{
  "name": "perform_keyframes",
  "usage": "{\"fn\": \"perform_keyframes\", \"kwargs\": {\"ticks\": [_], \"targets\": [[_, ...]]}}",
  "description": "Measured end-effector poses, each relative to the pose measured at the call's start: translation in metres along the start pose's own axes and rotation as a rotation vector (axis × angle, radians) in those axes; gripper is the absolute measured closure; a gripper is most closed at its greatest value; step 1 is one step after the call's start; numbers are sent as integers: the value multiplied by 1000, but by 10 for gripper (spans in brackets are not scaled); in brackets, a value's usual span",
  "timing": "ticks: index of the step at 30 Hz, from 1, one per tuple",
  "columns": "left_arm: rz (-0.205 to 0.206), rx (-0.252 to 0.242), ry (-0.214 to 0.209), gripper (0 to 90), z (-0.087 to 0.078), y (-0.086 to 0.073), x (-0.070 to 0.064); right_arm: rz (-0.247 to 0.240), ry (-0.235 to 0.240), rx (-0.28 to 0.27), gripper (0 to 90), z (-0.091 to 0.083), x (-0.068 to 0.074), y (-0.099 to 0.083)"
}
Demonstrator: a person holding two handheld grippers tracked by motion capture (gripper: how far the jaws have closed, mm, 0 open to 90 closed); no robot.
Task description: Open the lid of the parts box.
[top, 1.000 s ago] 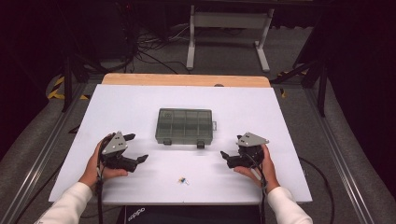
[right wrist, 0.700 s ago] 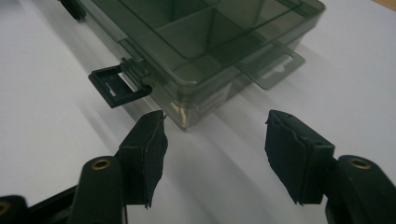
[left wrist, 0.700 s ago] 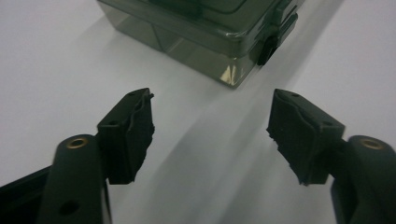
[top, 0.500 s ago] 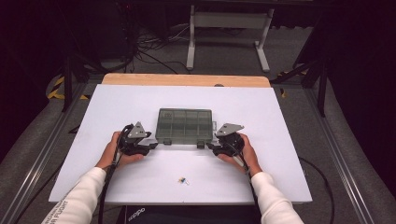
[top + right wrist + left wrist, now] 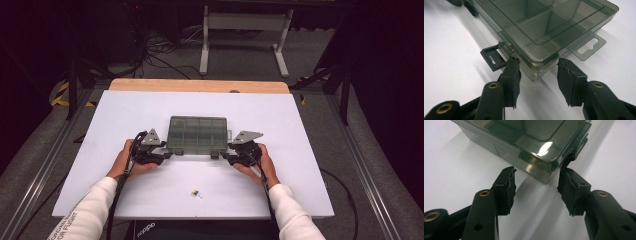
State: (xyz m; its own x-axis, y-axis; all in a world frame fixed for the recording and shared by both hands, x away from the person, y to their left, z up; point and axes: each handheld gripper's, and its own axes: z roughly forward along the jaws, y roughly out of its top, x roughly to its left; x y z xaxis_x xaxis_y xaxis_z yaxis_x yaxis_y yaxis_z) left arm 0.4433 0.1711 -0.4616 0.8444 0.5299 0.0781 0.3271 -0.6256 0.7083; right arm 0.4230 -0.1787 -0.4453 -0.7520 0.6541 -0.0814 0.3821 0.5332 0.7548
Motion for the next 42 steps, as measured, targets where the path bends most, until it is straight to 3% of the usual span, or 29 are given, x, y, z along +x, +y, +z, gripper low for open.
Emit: {"fn": "perform_keyframes", "kwargs": {"ticks": [18, 23, 26, 35, 42], "targets": [[8, 13, -13, 563, 0, 4, -1, 23, 2, -30, 581, -3, 2, -1], [12, 14, -16, 597, -3, 4, -1, 5, -12, -32, 596, -3, 4, 0], [-10, -24, -27, 587, -10, 4, 0, 9, -9, -37, 630, -4, 3, -1], [-71, -46, -10, 461, -9, 4, 0, 5, -25, -46, 632, -4, 4, -2], [-94, -37, -9, 519, -7, 5, -2, 2, -28, -49, 635, -3, 5, -2]]}}
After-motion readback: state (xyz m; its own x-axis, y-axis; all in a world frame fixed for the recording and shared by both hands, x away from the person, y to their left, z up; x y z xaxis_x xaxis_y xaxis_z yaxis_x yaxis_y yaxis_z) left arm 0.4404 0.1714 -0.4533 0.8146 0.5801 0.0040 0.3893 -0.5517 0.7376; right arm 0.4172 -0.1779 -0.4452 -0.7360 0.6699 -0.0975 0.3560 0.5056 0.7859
